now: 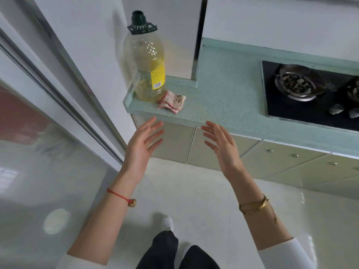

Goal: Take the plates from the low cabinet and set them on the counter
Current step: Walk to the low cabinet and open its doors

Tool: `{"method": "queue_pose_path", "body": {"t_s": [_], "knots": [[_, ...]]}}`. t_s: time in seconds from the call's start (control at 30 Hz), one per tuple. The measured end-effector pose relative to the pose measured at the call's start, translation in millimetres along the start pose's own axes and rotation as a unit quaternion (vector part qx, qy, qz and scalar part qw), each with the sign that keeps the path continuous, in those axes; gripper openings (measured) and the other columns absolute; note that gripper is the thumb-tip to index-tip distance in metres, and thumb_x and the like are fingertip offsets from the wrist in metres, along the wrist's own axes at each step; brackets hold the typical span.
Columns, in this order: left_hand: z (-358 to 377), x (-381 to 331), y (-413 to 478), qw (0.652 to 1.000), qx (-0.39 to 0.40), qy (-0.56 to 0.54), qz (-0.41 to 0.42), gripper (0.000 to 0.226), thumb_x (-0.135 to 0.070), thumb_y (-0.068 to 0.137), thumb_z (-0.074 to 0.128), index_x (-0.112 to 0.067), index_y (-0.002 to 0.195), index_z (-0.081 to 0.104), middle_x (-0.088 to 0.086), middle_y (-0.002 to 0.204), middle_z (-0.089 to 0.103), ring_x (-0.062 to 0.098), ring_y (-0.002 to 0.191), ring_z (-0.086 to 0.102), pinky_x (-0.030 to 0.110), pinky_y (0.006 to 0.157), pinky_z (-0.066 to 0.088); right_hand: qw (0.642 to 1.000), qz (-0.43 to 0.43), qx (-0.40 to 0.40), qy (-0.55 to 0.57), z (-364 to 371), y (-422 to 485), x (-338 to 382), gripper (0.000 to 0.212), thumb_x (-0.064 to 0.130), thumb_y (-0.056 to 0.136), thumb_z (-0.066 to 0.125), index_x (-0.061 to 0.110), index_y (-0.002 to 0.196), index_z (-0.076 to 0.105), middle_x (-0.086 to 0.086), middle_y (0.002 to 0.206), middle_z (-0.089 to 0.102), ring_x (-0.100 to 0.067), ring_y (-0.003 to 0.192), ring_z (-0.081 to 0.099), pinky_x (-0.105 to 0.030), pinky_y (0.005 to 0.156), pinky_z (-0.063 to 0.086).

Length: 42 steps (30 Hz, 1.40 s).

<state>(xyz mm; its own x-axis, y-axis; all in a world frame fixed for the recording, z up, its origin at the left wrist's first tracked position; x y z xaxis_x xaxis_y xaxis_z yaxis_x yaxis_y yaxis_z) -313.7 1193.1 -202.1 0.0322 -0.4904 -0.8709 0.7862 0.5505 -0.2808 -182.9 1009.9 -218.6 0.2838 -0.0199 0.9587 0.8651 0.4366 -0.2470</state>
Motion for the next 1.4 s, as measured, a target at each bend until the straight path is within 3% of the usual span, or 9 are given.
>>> {"method": "queue_pose_path", "body": {"t_s": [0.27, 0.53, 0.73, 0.87, 1.03, 1.2, 1.27, 1.33, 1.4], "knots": [[-17, 96, 66, 1.000, 0.003, 0.012, 0.004, 0.038, -0.022, 0.103, 0.044, -0.015, 0.138, 0.056, 0.005, 0.130, 0.068, 0.022, 0.123, 0.064, 0.037, 0.103, 0.051, 0.999, -0.036, -0.013, -0.031, -24, 53, -86, 0.030, 0.029, 0.104, 0.040, 0.021, 0.122, 0.062, 0.000, 0.120, 0.068, -0.020, 0.119, 0.060, -0.038, 0.104, 0.047], [-30, 227, 176, 0.998, 0.022, 0.045, 0.026, 0.036, -0.018, 0.102, 0.045, -0.016, 0.136, 0.056, 0.005, 0.128, 0.069, 0.023, 0.119, 0.065, 0.027, 0.089, 0.055, 0.993, -0.106, -0.025, -0.040, -52, 150, -211, 0.026, 0.023, 0.104, 0.042, 0.030, 0.103, 0.067, 0.010, 0.107, 0.071, -0.012, 0.105, 0.065, -0.031, 0.091, 0.051], [-21, 278, 251, 0.992, 0.058, 0.065, 0.096, 0.045, -0.021, 0.098, 0.060, -0.015, 0.141, 0.050, 0.000, 0.127, 0.070, 0.016, 0.116, 0.068, 0.031, 0.094, 0.055, 0.979, -0.189, 0.009, -0.077, -61, 222, -263, 0.024, 0.024, 0.103, 0.044, 0.035, 0.109, 0.065, 0.013, 0.110, 0.069, -0.011, 0.097, 0.067, -0.023, 0.077, 0.054], [-23, 291, 283, 0.983, 0.075, 0.082, 0.143, 0.050, -0.022, 0.095, 0.064, -0.015, 0.142, 0.049, -0.001, 0.131, 0.067, 0.013, 0.114, 0.068, 0.036, 0.103, 0.052, 0.961, -0.255, 0.024, -0.105, -59, 254, -277, 0.027, 0.024, 0.102, 0.045, 0.032, 0.123, 0.060, 0.016, 0.116, 0.066, -0.005, 0.102, 0.066, -0.021, 0.081, 0.053], [-21, 297, 297, 0.977, 0.131, 0.031, 0.164, 0.039, -0.006, 0.100, 0.053, -0.006, 0.138, 0.054, 0.007, 0.134, 0.065, 0.023, 0.123, 0.064, 0.040, 0.105, 0.051, 0.943, -0.310, 0.015, -0.123, -58, 263, -284, 0.033, 0.025, 0.101, 0.047, 0.026, 0.133, 0.054, 0.010, 0.122, 0.064, -0.004, 0.110, 0.062, -0.020, 0.085, 0.052], [-19, 299, 297, 0.976, 0.137, 0.012, 0.171, 0.042, 0.007, 0.099, 0.045, 0.000, 0.140, 0.049, 0.014, 0.139, 0.061, 0.029, 0.129, 0.058, 0.043, 0.109, 0.047, 0.933, -0.321, -0.004, -0.162, -56, 263, -284, 0.037, 0.025, 0.100, 0.049, 0.021, 0.137, 0.052, 0.003, 0.127, 0.062, -0.016, 0.116, 0.061, -0.043, 0.101, 0.051], [-19, 300, 294, 0.974, 0.136, 0.016, 0.180, 0.042, 0.010, 0.098, 0.045, -0.001, 0.139, 0.049, 0.015, 0.139, 0.061, 0.028, 0.131, 0.056, 0.042, 0.109, 0.046, 0.926, -0.329, -0.015, -0.184, -54, 261, -283, 0.038, 0.026, 0.100, 0.050, 0.020, 0.137, 0.051, 0.004, 0.127, 0.062, -0.016, 0.115, 0.061, -0.046, 0.103, 0.050], [-21, 300, 292, 0.973, 0.135, 0.015, 0.186, 0.043, 0.012, 0.097, 0.044, -0.001, 0.139, 0.046, 0.016, 0.139, 0.060, 0.028, 0.132, 0.055, 0.043, 0.111, 0.045, 0.919, -0.337, -0.022, -0.200, -52, 260, -282, 0.039, 0.024, 0.099, 0.050, 0.018, 0.137, 0.050, 0.001, 0.129, 0.060, -0.016, 0.115, 0.060, -0.044, 0.102, 0.050], [-25, 301, 290, 0.974, 0.140, 0.000, 0.180, 0.047, 0.014, 0.097, 0.043, 0.001, 0.142, 0.041, 0.017, 0.138, 0.059, 0.027, 0.129, 0.056, 0.042, 0.110, 0.045, 0.911, -0.347, -0.031, -0.222, -50, 258, -281, 0.040, 0.023, 0.099, 0.051, 0.017, 0.138, 0.049, -0.002, 0.130, 0.058, -0.013, 0.112, 0.058, -0.030, 0.099, 0.049]]}}
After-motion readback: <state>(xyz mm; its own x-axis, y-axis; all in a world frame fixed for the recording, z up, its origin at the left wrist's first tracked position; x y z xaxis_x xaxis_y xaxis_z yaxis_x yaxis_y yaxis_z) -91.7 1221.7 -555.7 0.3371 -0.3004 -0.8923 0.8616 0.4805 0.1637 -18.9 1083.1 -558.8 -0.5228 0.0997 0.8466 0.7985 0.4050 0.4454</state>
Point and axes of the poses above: each hand's wrist, its own y-axis towards the middle knuckle, its own z-axis out of the palm, x = y × z, the point moved 4 cm from there along y, towards the middle knuckle
